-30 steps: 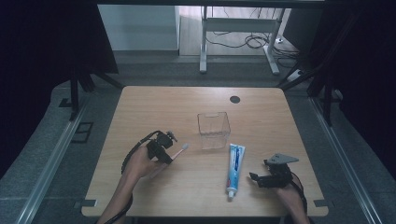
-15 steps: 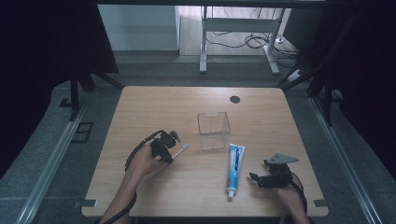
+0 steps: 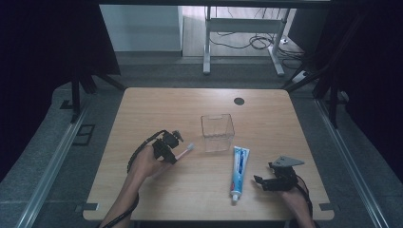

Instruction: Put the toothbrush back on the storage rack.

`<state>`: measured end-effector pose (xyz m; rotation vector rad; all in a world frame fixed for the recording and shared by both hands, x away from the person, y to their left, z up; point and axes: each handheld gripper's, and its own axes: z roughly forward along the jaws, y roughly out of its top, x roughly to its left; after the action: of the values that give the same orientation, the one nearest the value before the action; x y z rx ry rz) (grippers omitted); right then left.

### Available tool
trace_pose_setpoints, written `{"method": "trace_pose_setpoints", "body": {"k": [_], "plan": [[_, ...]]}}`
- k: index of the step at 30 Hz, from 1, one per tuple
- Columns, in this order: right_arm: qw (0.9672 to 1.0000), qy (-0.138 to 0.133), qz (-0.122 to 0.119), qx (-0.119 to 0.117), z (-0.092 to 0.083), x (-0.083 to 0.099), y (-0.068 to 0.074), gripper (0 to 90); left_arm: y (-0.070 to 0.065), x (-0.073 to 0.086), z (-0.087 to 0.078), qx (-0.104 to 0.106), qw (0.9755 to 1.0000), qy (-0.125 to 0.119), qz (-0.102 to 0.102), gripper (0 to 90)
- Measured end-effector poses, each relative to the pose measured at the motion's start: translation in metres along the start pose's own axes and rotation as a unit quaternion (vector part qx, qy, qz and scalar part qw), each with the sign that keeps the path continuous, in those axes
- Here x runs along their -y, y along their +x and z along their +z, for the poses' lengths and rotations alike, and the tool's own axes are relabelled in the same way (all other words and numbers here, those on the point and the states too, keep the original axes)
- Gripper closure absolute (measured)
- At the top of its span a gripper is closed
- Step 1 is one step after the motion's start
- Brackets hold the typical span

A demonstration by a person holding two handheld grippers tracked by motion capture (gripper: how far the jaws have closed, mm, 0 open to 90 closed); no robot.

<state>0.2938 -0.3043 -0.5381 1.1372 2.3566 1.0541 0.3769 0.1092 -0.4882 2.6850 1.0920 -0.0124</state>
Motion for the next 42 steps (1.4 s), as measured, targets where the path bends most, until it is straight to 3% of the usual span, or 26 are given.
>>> {"method": "trace_pose_setpoints", "body": {"k": [11,22,31,42], "plan": [[1.0000,-0.002,0.005,0.006,0.000,0.000,-0.001,13.0,0.002,0.000,-0.017,0.000,0.9996,-0.028,-0.002,78.6],[0.9999,-0.003,0.014,0.005,0.001,0.001,-0.002,5.4,0.009,0.002,-0.035,0.004,0.9982,-0.059,-0.006,78.7],[0.9998,-0.008,0.020,0.003,0.001,0.001,-0.002,0.0,0.012,0.001,-0.054,0.015,0.9942,-0.105,-0.015,78.7],[0.9997,-0.004,0.023,0.001,0.002,0.001,-0.003,0.0,0.010,-0.005,-0.073,0.011,0.9894,-0.145,-0.007,78.7]]}}
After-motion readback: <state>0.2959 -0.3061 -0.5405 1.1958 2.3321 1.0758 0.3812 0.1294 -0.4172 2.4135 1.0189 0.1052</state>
